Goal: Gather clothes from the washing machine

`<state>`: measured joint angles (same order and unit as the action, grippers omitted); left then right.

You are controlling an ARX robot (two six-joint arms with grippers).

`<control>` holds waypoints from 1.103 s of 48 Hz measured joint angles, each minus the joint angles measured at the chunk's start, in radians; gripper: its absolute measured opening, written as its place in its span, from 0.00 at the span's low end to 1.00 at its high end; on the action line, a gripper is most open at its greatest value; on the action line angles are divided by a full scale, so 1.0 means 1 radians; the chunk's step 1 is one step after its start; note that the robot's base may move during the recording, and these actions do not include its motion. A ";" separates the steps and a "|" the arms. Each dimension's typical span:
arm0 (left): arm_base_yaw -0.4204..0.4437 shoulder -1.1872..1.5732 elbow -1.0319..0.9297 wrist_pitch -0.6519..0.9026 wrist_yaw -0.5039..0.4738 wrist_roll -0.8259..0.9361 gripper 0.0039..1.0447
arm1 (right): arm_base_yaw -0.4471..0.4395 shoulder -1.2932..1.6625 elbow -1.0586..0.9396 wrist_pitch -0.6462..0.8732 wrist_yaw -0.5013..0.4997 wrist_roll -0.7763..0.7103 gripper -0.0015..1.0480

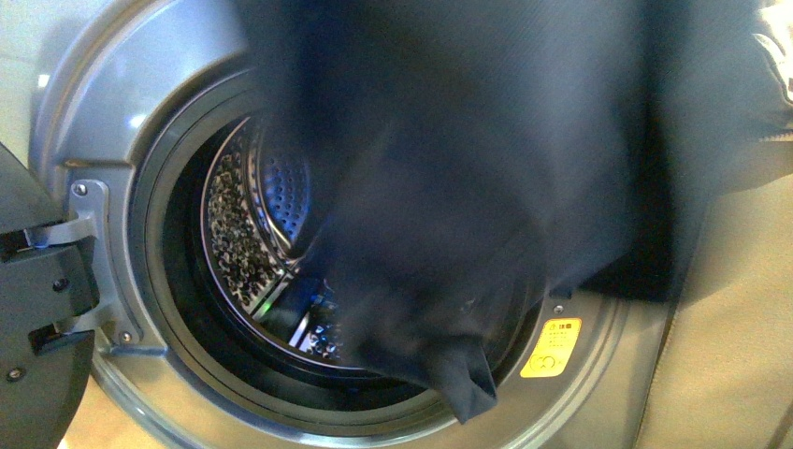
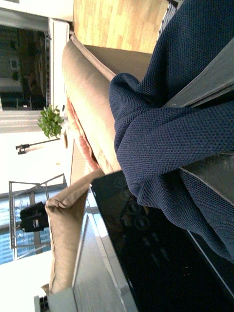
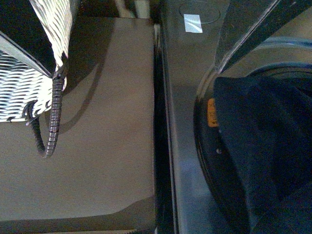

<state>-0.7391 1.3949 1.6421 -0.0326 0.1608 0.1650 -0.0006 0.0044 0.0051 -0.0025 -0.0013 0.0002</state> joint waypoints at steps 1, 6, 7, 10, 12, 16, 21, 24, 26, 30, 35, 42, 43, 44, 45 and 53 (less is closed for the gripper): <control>-0.010 0.012 0.024 -0.010 0.001 0.000 0.11 | 0.000 0.000 0.000 0.000 0.000 0.000 0.93; -0.056 0.060 0.114 -0.055 0.000 0.001 0.11 | 0.000 0.000 0.000 0.000 0.000 0.000 0.93; -0.064 0.066 0.126 -0.061 -0.001 0.001 0.11 | 0.000 0.000 0.000 0.000 0.000 0.000 0.93; -0.082 0.082 0.160 -0.073 -0.005 0.003 0.11 | 0.000 0.000 0.000 0.000 0.000 0.000 0.93; -0.084 0.084 0.164 -0.074 -0.005 0.004 0.11 | 0.000 0.000 0.000 0.000 0.000 0.000 0.93; -0.088 0.084 0.168 -0.074 -0.005 0.008 0.11 | 0.000 0.000 0.000 0.000 0.000 0.000 0.93; -0.093 0.084 0.177 -0.074 -0.004 0.011 0.11 | 0.000 0.000 0.000 0.000 0.000 0.000 0.93; -0.094 0.084 0.178 -0.074 -0.004 0.011 0.11 | 0.000 0.000 0.000 0.000 0.000 0.000 0.93; -0.094 0.084 0.178 -0.074 -0.004 0.012 0.11 | 0.000 0.000 0.000 0.000 0.000 0.000 0.93; -0.094 0.084 0.178 -0.074 -0.005 0.012 0.11 | -0.079 0.041 0.002 0.045 -0.243 0.095 0.93; -0.094 0.084 0.178 -0.074 -0.010 0.012 0.11 | -0.220 0.119 0.032 0.119 -0.584 0.285 0.93; -0.093 0.084 0.178 -0.074 -0.011 0.015 0.11 | -0.371 0.243 0.173 0.307 -0.861 0.509 0.93; -0.093 0.084 0.178 -0.074 -0.011 0.015 0.11 | -0.388 0.260 0.195 0.335 -0.883 0.525 0.93; -0.093 0.084 0.178 -0.074 -0.011 0.015 0.11 | -0.404 0.277 0.215 0.362 -0.904 0.544 0.93; -0.093 0.084 0.178 -0.074 -0.011 0.015 0.11 | -0.412 0.285 0.225 0.377 -0.916 0.549 0.93; -0.093 0.084 0.178 -0.074 -0.011 0.015 0.11 | -0.517 0.434 0.374 0.627 -1.068 0.680 0.93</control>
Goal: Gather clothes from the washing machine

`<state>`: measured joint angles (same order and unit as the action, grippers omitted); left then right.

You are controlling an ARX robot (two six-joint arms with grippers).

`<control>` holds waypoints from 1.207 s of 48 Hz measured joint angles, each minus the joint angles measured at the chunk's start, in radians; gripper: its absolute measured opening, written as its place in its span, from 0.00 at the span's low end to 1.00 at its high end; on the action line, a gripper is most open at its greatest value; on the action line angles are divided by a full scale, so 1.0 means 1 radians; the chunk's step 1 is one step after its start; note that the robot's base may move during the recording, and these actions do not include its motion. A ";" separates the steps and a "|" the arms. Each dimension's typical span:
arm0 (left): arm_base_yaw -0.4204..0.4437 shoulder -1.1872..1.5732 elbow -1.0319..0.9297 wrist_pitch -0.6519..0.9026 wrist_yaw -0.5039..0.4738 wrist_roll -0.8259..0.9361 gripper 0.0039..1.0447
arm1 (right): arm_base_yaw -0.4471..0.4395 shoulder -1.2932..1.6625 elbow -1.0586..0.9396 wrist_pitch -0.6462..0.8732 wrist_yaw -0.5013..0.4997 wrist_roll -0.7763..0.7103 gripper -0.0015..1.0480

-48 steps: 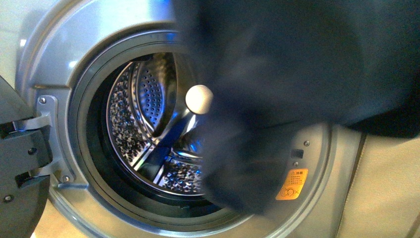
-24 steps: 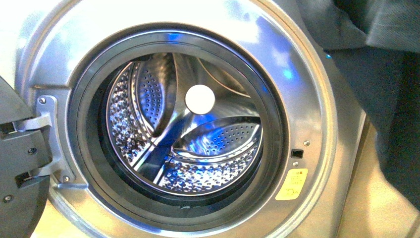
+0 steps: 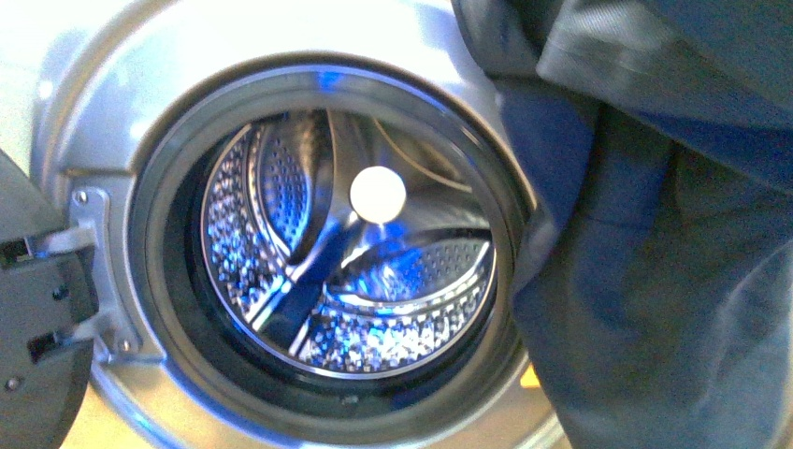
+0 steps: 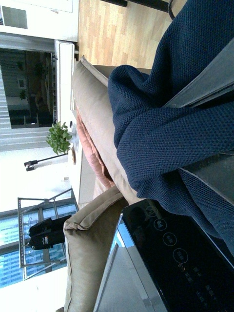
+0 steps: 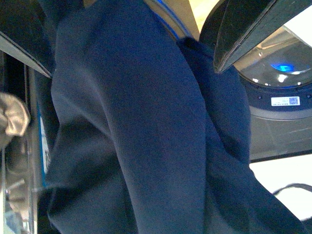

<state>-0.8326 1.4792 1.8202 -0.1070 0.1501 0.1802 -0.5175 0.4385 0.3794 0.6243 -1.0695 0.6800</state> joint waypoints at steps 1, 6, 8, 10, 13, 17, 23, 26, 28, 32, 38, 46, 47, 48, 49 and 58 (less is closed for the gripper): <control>0.000 0.000 0.000 0.000 0.000 0.000 0.11 | -0.003 0.007 0.009 0.011 -0.005 0.008 0.93; 0.000 0.000 0.000 0.000 0.001 0.000 0.11 | 0.000 0.057 0.085 0.050 -0.043 0.021 0.93; 0.000 0.000 0.000 0.000 0.000 0.000 0.11 | 0.012 0.069 0.105 0.036 -0.042 0.010 0.93; 0.000 0.000 0.000 0.000 0.000 0.000 0.11 | 0.045 0.095 0.141 0.004 -0.043 -0.021 0.93; 0.000 0.000 0.000 0.000 0.000 0.000 0.11 | 0.098 0.152 0.191 -0.040 -0.051 -0.091 0.93; 0.000 0.000 0.000 0.000 0.000 0.000 0.11 | 0.129 0.214 0.225 -0.071 -0.074 -0.159 0.93; 0.000 0.000 0.000 0.000 0.000 0.000 0.11 | 0.144 0.325 0.274 -0.077 -0.105 -0.242 0.93; 0.000 0.000 0.000 0.000 0.000 0.000 0.11 | 0.149 0.378 0.291 -0.061 -0.108 -0.260 0.93; 0.000 0.000 0.000 0.000 0.000 0.000 0.11 | 0.154 0.416 0.299 -0.032 -0.116 -0.259 0.93; 0.000 0.000 0.000 0.000 0.000 0.000 0.11 | 0.196 0.474 0.300 0.054 -0.136 -0.226 0.93; 0.000 0.000 0.000 0.000 0.000 0.000 0.11 | 0.283 0.487 0.299 0.209 -0.164 -0.114 0.93; 0.000 0.000 0.000 0.000 0.000 0.000 0.11 | 0.407 0.479 0.292 0.312 -0.152 0.003 0.93; 0.000 0.000 0.000 0.000 0.000 0.000 0.11 | 0.429 0.476 0.292 0.281 -0.135 0.000 0.93; 0.000 0.000 0.000 0.000 0.000 0.000 0.11 | 0.443 0.474 0.292 0.252 -0.122 -0.006 0.93; 0.000 0.000 0.000 0.000 0.000 0.000 0.11 | 0.450 0.473 0.293 0.236 -0.115 -0.015 0.93; 0.000 0.000 0.000 0.000 0.000 0.000 0.11 | 0.534 0.497 0.326 -0.027 0.002 -0.192 0.93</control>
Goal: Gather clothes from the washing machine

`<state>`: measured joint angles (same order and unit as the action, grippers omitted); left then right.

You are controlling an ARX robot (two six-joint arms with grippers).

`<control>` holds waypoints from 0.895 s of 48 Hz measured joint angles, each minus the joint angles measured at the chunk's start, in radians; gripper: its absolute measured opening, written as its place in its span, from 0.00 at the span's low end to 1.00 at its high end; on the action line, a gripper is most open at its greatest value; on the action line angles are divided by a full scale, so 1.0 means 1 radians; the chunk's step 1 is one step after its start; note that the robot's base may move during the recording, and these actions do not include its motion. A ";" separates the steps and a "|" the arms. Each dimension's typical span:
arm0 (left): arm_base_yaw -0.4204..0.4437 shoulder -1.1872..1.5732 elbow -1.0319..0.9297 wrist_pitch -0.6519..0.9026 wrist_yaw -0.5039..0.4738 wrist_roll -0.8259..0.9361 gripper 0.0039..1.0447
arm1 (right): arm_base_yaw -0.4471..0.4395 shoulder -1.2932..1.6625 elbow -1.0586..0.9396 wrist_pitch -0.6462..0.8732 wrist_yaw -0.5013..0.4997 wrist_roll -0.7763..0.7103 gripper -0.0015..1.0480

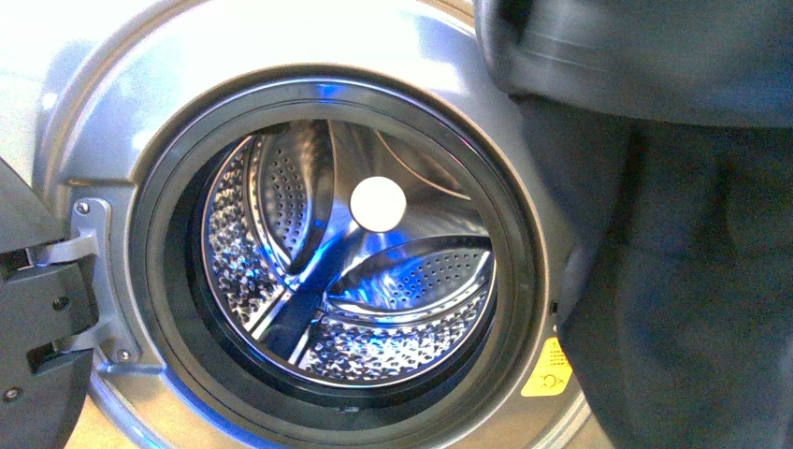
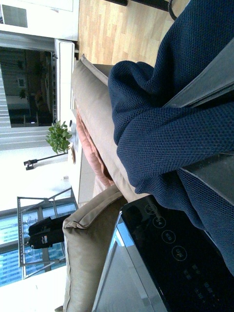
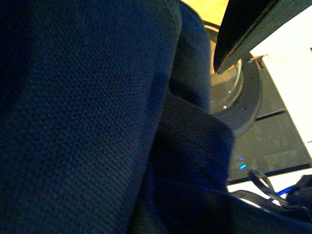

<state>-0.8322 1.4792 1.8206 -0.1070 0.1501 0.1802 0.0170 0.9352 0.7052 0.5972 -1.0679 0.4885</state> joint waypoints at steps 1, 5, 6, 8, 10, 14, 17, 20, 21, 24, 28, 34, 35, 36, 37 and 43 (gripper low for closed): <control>0.000 0.000 0.000 0.000 0.000 0.000 0.11 | 0.006 0.008 0.005 -0.013 0.014 -0.021 0.93; 0.000 0.000 0.000 0.000 0.000 0.000 0.11 | 0.023 0.036 0.018 -0.027 0.053 -0.077 0.93; 0.000 0.000 0.000 0.000 0.000 0.000 0.11 | 0.027 0.047 0.021 -0.021 0.064 -0.085 0.93; 0.000 0.000 0.000 0.000 -0.001 0.000 0.11 | 0.037 0.068 0.026 0.002 0.084 -0.094 0.93; 0.000 0.000 0.000 0.000 -0.001 0.000 0.11 | 0.048 0.093 0.034 0.025 0.107 -0.100 0.93; 0.000 0.000 0.000 0.000 -0.001 0.000 0.11 | 0.061 0.130 0.044 0.080 0.140 -0.089 0.93; 0.000 0.000 0.000 0.000 -0.001 0.000 0.11 | 0.068 0.153 0.054 0.117 0.164 -0.074 0.93; 0.000 0.000 0.000 0.000 -0.001 0.000 0.11 | 0.072 0.173 0.061 0.159 0.186 -0.050 0.93; 0.000 0.000 0.000 0.000 -0.001 0.000 0.11 | 0.074 0.181 0.064 0.172 0.195 -0.040 0.93; 0.000 0.000 0.001 0.000 -0.001 0.000 0.11 | 0.078 0.198 0.072 0.192 0.220 -0.023 0.93; 0.000 0.000 0.001 0.000 -0.001 0.000 0.11 | 0.083 0.225 0.078 0.221 0.269 0.005 0.91; 0.000 0.000 0.001 0.000 -0.001 0.000 0.11 | 0.085 0.240 0.083 0.219 0.341 0.013 0.74; 0.000 0.000 0.001 0.000 -0.001 0.000 0.11 | 0.085 0.242 0.083 0.219 0.351 0.016 0.71; 0.000 0.000 0.001 0.000 -0.001 0.000 0.11 | 0.084 0.243 0.084 0.219 0.359 0.017 0.68; 0.000 0.000 0.001 0.000 -0.001 0.000 0.11 | 0.083 0.244 0.084 0.219 0.366 0.021 0.64; 0.000 0.000 0.001 0.000 -0.001 0.000 0.21 | 0.071 0.243 0.086 0.223 0.386 0.036 0.46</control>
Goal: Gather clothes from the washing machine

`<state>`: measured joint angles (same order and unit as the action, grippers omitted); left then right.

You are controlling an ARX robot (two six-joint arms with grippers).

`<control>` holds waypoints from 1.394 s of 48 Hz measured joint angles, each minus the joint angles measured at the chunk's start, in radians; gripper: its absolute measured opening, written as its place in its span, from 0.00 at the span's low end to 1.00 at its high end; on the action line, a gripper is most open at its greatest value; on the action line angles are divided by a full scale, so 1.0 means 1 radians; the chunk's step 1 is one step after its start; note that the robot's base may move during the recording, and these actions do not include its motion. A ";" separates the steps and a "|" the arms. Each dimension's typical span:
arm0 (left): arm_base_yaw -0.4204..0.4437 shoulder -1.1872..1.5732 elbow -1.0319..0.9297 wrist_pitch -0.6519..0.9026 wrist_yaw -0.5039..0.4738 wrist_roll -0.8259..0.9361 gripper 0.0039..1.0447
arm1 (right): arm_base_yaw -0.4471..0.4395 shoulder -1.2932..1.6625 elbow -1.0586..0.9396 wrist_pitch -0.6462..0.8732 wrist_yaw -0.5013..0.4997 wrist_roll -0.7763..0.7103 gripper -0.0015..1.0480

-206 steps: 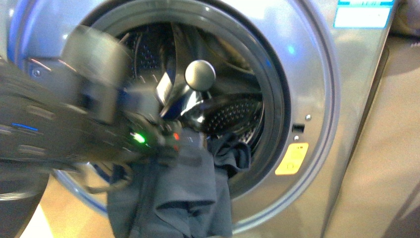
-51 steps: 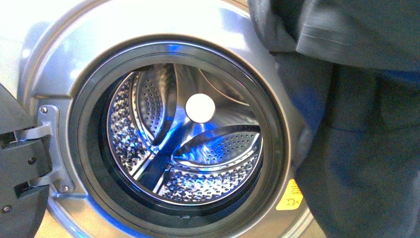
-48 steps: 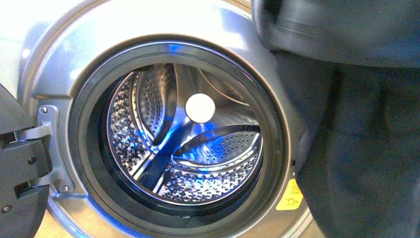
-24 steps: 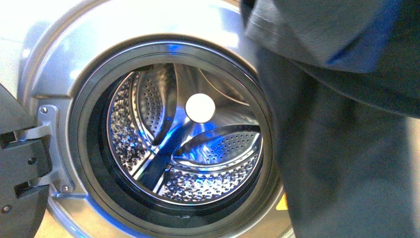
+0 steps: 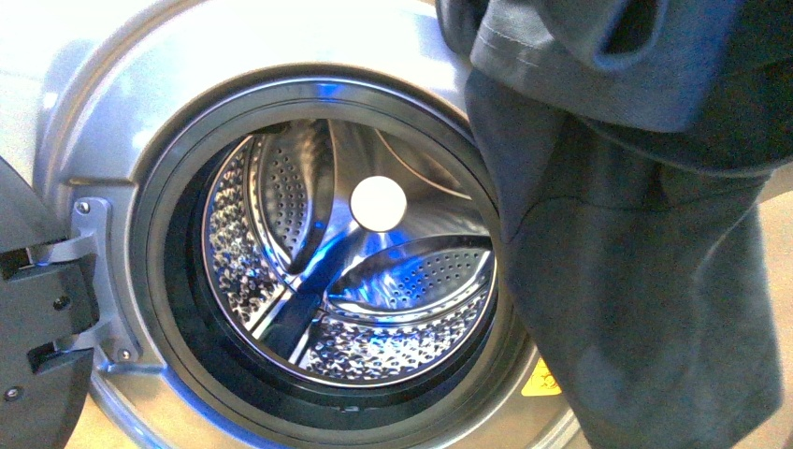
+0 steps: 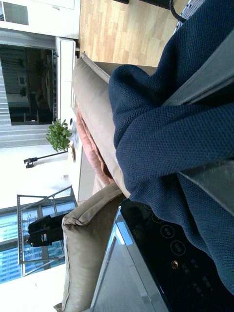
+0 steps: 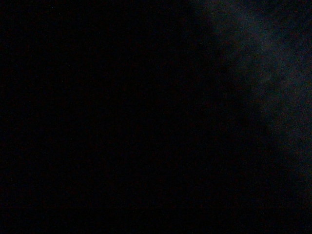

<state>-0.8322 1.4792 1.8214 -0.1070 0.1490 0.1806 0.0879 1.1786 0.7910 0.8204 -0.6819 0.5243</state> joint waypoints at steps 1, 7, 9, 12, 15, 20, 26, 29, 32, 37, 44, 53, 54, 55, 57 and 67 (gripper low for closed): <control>0.000 0.000 0.000 0.000 0.000 0.000 0.23 | -0.002 -0.001 0.000 0.000 0.002 0.001 0.44; 0.000 0.000 0.001 0.000 0.000 0.000 0.46 | -0.031 -0.019 0.003 -0.008 0.017 0.012 0.23; 0.000 0.000 0.002 0.000 0.000 0.000 0.52 | -0.043 -0.030 0.003 -0.012 0.020 0.018 0.16; 0.000 0.000 0.003 0.000 0.001 0.000 0.62 | -0.063 -0.045 0.004 -0.023 0.023 0.022 0.09; 0.000 0.000 0.004 0.000 0.001 0.000 0.69 | -0.085 -0.060 0.008 -0.034 0.023 0.027 0.06; 0.000 0.000 0.008 0.000 0.001 0.000 0.82 | -0.132 -0.085 0.019 -0.052 0.019 0.040 0.06; 0.000 0.000 0.012 0.000 0.001 0.003 0.96 | -0.212 -0.114 0.042 -0.057 -0.008 0.068 0.06; 0.000 0.000 0.012 0.000 0.001 0.003 0.94 | -0.282 -0.130 0.064 -0.058 -0.037 0.101 0.06; 0.000 0.000 0.012 0.000 0.001 0.003 0.94 | -0.359 -0.139 0.093 -0.067 -0.076 0.127 0.06; 0.000 0.000 0.012 0.000 0.001 0.003 0.94 | -0.499 -0.129 0.164 -0.068 -0.154 0.185 0.06; 0.000 0.000 0.012 0.000 0.001 0.003 0.94 | -0.638 -0.090 0.286 -0.068 -0.184 0.233 0.06; 0.000 0.000 0.012 0.000 0.001 0.003 0.94 | -0.794 -0.003 0.477 -0.085 -0.250 0.273 0.06; 0.000 0.000 0.012 0.000 0.001 0.003 0.94 | -0.808 0.006 0.498 -0.087 -0.254 0.275 0.06; 0.000 0.000 0.012 0.000 0.001 0.003 0.94 | -0.824 0.016 0.518 -0.090 -0.257 0.278 0.06; 0.000 0.000 0.012 0.000 0.001 0.003 0.94 | -0.855 0.036 0.560 -0.090 -0.266 0.290 0.06; 0.000 0.000 0.012 0.000 0.001 0.003 0.94 | -0.989 0.126 0.774 -0.235 -0.288 0.282 0.06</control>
<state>-0.8326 1.4788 1.8332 -0.1066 0.1501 0.1833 -0.9012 1.3048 1.5650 0.5850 -0.9699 0.8066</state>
